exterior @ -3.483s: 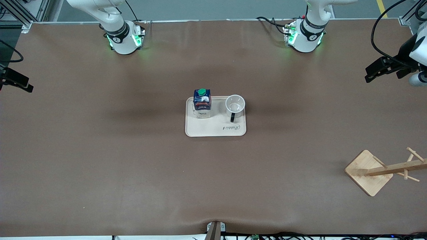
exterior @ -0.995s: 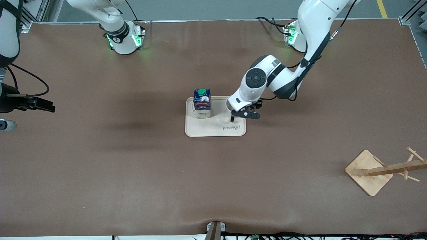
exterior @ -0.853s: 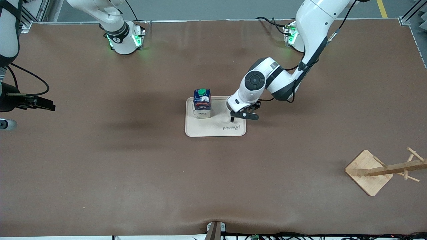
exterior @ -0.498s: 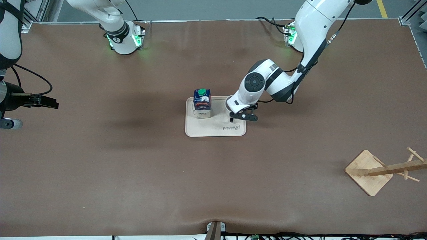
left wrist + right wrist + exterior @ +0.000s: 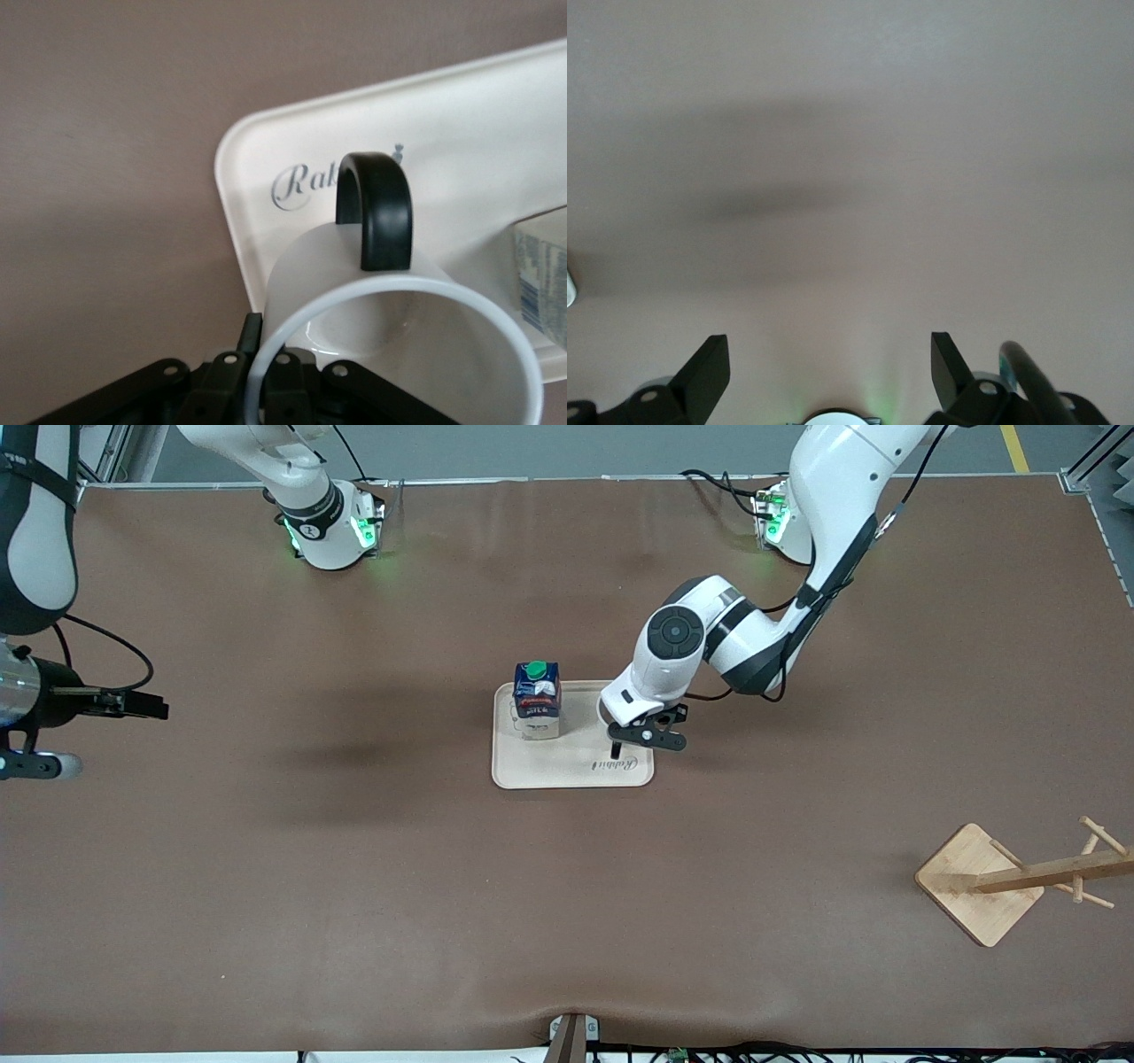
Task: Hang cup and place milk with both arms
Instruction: 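Grasp the mug handle with the left gripper and lift it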
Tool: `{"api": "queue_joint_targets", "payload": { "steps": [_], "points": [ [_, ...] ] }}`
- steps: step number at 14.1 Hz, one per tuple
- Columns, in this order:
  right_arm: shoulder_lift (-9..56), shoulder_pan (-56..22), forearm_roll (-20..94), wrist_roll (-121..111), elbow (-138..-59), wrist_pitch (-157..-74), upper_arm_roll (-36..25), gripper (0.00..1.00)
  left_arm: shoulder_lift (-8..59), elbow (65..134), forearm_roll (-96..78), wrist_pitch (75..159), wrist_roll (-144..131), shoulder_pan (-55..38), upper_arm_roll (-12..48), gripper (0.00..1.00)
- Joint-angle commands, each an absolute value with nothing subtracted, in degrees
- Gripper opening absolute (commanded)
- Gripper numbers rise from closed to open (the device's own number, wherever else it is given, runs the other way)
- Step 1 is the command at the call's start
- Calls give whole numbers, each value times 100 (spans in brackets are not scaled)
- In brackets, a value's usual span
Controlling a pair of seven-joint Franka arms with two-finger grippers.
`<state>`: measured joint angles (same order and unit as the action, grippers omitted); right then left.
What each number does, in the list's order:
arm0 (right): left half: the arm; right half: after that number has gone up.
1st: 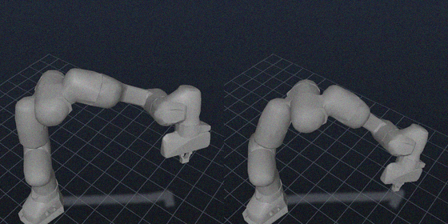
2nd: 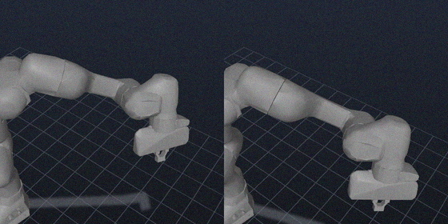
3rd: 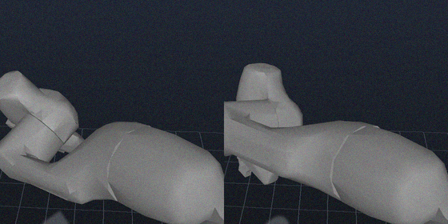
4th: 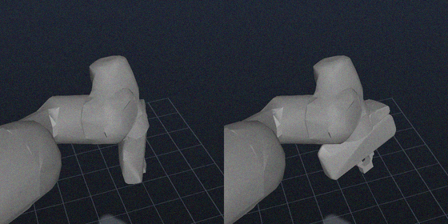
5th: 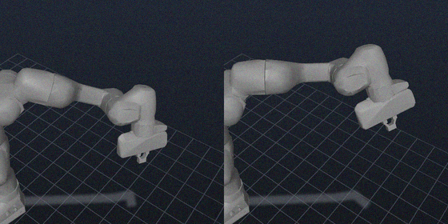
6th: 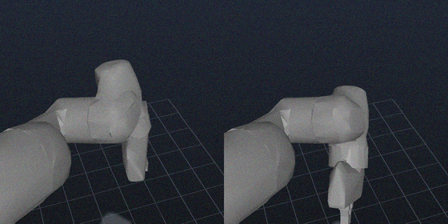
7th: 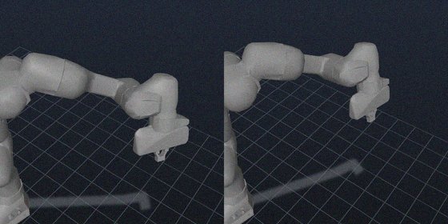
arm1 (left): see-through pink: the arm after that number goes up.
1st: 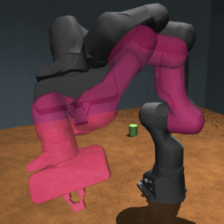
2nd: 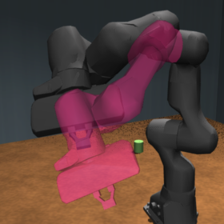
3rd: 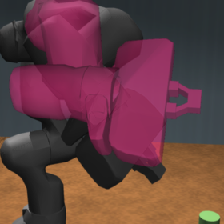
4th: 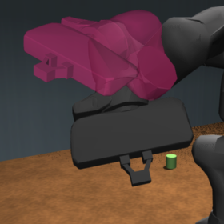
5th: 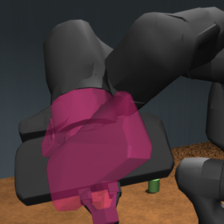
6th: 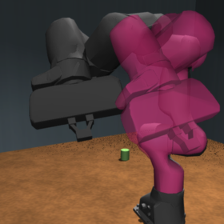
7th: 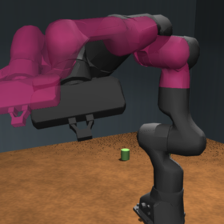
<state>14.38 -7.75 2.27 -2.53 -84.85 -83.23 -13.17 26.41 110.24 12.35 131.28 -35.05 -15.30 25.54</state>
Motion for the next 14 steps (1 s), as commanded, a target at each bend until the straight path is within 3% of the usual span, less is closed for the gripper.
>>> {"api": "queue_joint_targets", "payload": {
  "steps": [1,5,10,14],
  "points": [
    [1371,-861,1033,-45,-8552,-8279,-1310,100,2163,10733,1371,12308,-3604,-1468,2558,0],
    [1362,-1536,1274,1025,-8543,-8393,-1310,100,1487,10547,1371,11839,-3429,-995,2558,0],
    [1415,-2880,1274,2922,-8578,-9333,-1310,100,819,10564,1292,11725,-2183,129,2566,0],
    [1827,-3768,1266,4015,-8587,-10184,-1310,100,580,10521,1013,11716,-846,1149,2566,0]
  ]
}}
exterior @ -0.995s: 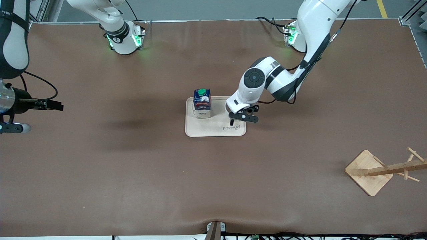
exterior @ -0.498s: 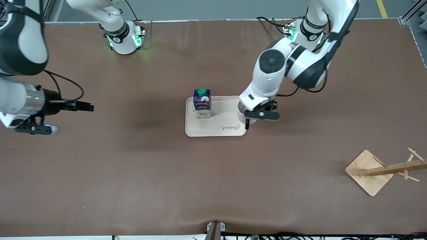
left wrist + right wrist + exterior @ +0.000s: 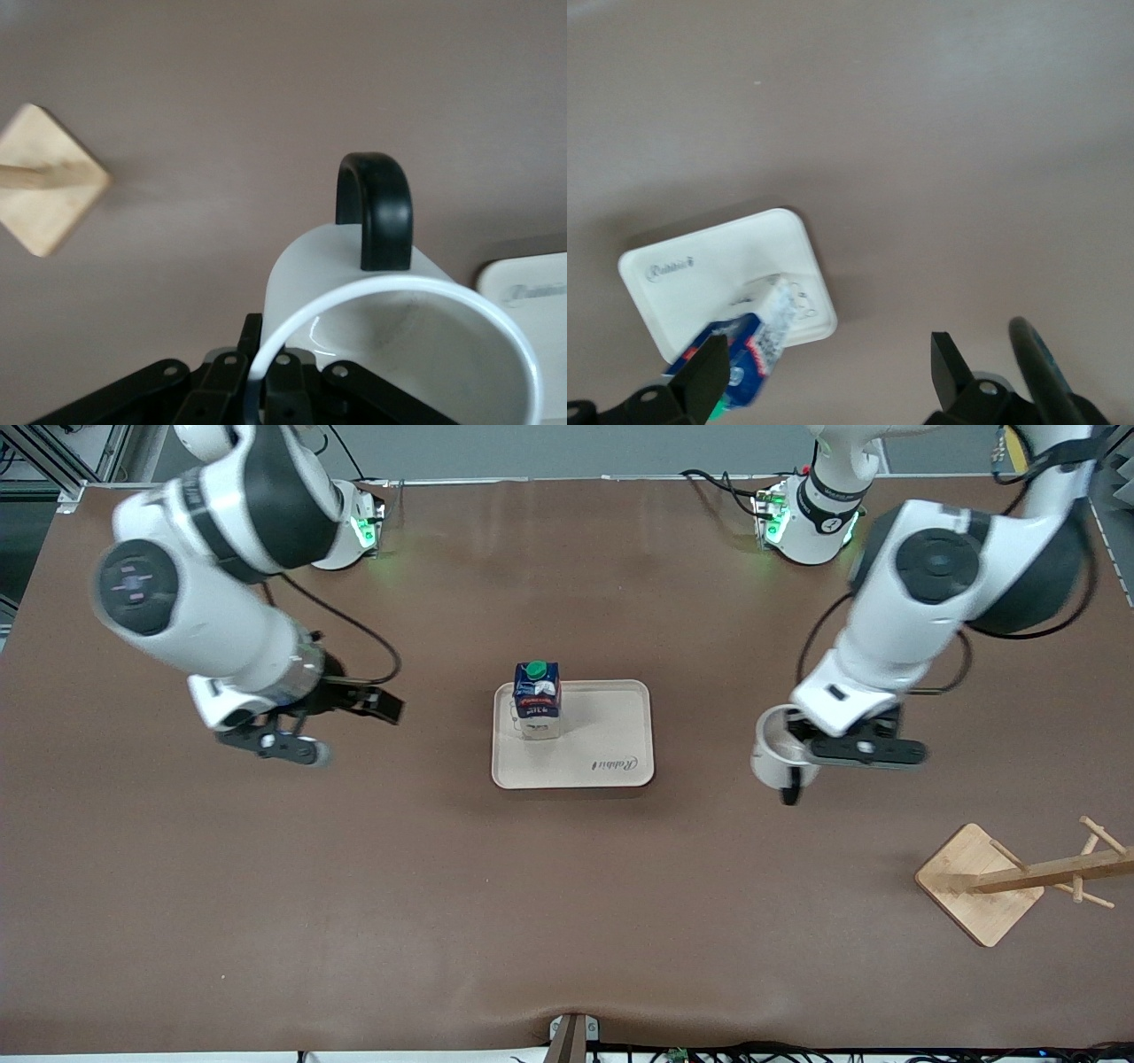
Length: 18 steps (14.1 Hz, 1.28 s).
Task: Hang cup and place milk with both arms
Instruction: 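Carry the mug to the wooden stand while the right gripper grasps the milk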
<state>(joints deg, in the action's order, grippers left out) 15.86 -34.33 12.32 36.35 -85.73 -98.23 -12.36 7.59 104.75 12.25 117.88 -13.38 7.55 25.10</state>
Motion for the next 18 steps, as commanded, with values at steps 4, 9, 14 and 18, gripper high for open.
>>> {"api": "queue_joint_targets", "payload": {
  "steps": [4,9,14,18],
  "points": [
    [2214,-4621,1178,5095,-9007,-11176,-1318,100,641,10231,361,11733,488,2177,2523,0],
    [2355,-5045,1107,5607,-9185,-11452,-1318,100,966,9775,290,11733,1835,3154,2522,0],
    [2443,-5194,1107,5607,-9193,-11303,-1318,100,1423,9352,264,11777,1951,3392,2514,0],
    [2540,-5256,1107,5669,-9185,-11241,-1310,100,1529,9264,-35,11786,2030,3542,2505,0]
  ]
}}
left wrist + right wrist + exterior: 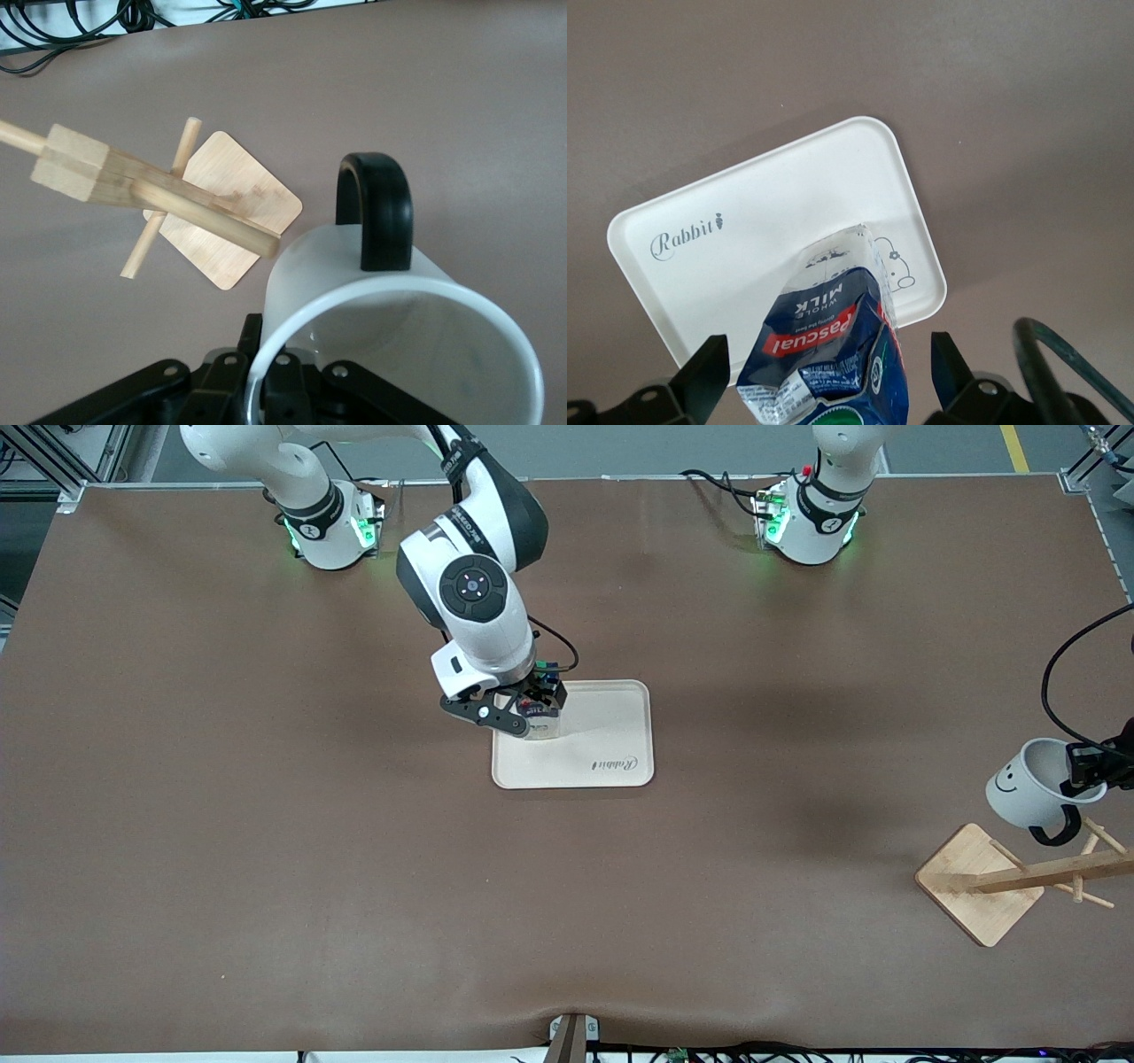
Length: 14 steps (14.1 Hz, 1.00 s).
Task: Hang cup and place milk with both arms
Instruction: 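Carry the mug to the wooden stand while the right gripper grasps the milk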
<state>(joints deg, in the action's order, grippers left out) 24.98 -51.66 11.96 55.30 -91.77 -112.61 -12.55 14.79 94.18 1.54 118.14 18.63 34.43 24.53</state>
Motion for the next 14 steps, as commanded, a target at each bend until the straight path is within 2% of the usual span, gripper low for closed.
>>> {"api": "queue_joint_targets", "payload": {
  "steps": [1,14],
  "points": [
    [2557,-5265,1116,5669,-9185,-11241,-1310,100,1538,9255,-87,11786,2039,3646,2505,0],
    [2654,-5317,1187,5862,-8878,-11320,-1310,100,1959,9159,-422,11962,2680,4069,2505,0]
  ]
}}
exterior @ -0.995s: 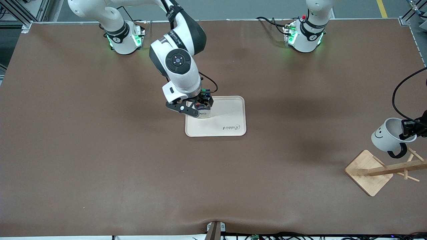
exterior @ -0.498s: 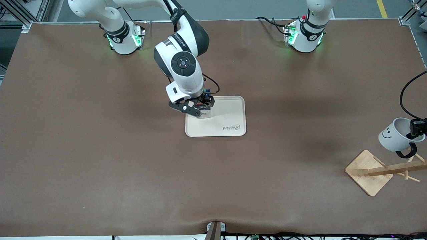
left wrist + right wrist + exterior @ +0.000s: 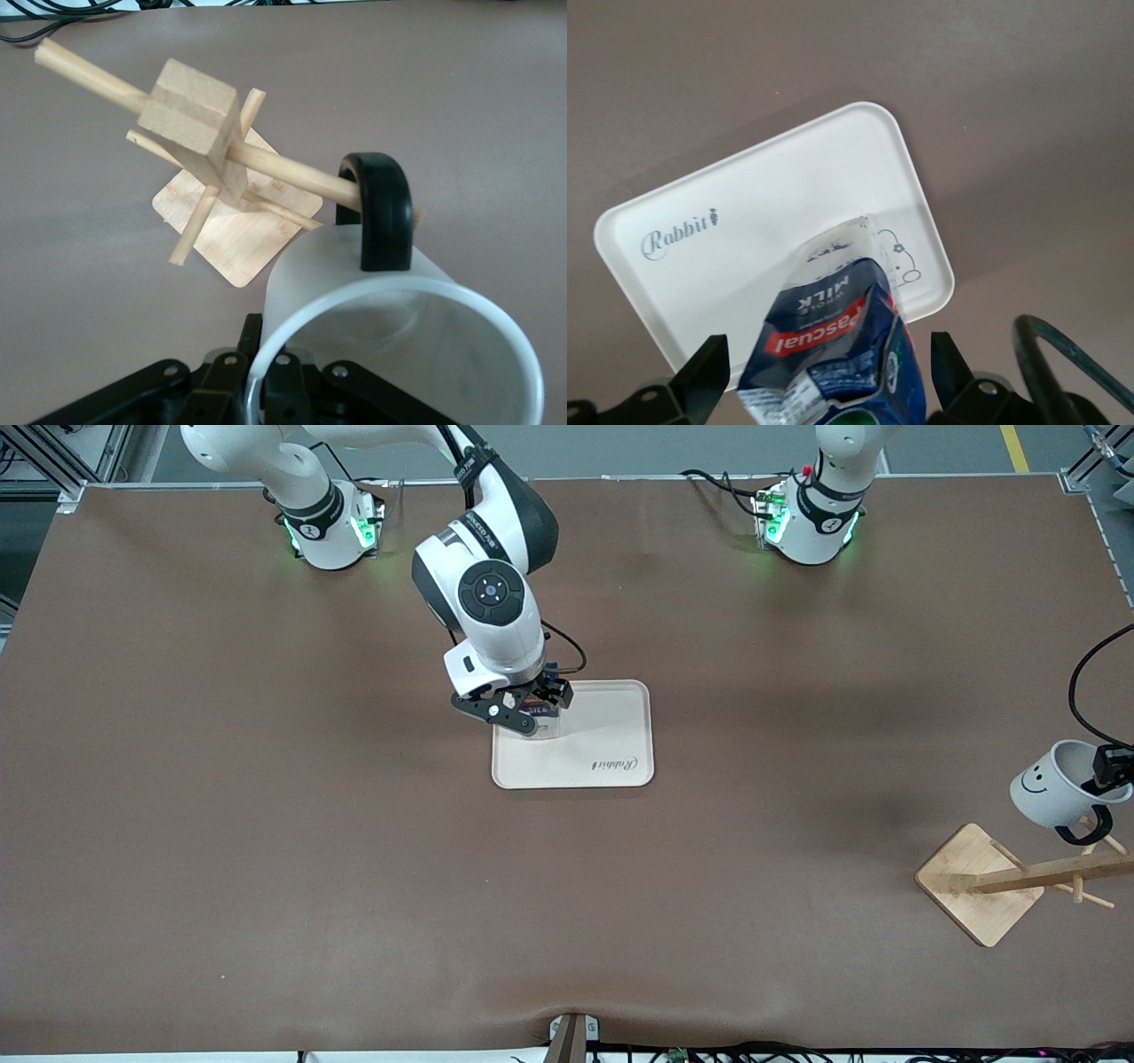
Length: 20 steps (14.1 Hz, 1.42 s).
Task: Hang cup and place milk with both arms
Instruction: 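Hang the mug on the stand peg while the right gripper lifts milk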
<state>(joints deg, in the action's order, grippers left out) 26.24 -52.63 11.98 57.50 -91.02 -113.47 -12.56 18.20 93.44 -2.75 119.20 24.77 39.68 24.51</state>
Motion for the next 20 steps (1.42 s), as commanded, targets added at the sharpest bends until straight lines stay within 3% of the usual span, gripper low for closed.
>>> {"api": "queue_joint_targets", "payload": {
  "steps": [1,4,5,6,7,8,9,10,11,17,20],
  "points": [
    [2663,-5326,1178,5862,-8886,-11312,-1310,100,2038,9054,-413,11962,2681,4078,2505,0],
    [2882,-5501,1169,5862,-8947,-11285,-1310,100,2188,8956,-396,11962,2585,4061,2505,4],
    [2970,-5519,1169,5862,-8956,-11259,-1310,100,2241,8860,-396,11962,2567,4043,2505,33],
    [3040,-5615,1169,5871,-8973,-11250,-1310,100,2311,8755,-404,11962,2566,4034,2505,84],
    [3093,-5686,1160,5871,-9008,-11250,-1310,100,2355,8667,-396,11962,2549,4017,2505,100],
    [3120,-5695,1160,5871,-9009,-11241,-1310,100,2355,8649,-369,11962,2479,3999,2514,100],
    [3129,-5669,1125,5828,-9017,-11189,-1318,91,2329,8640,-343,11953,2357,3956,2531,100],
    [3120,-5634,1108,5810,-8948,-10849,-1318,33,2294,8614,-325,11944,2190,3868,2531,100],
    [3094,-5590,1134,5836,-8834,-10515,-1344,0,2242,8605,-238,11918,2032,3841,2540,100],
    [3015,-4520,1256,5783,-7429,-8686,-1345,0,1803,8613,166,11286,934,3665,2628,100],
    [2594,-3694,1292,5207,-7365,-8061,-1353,0,1530,8613,237,10777,222,3455,2637,100]
  ]
}}
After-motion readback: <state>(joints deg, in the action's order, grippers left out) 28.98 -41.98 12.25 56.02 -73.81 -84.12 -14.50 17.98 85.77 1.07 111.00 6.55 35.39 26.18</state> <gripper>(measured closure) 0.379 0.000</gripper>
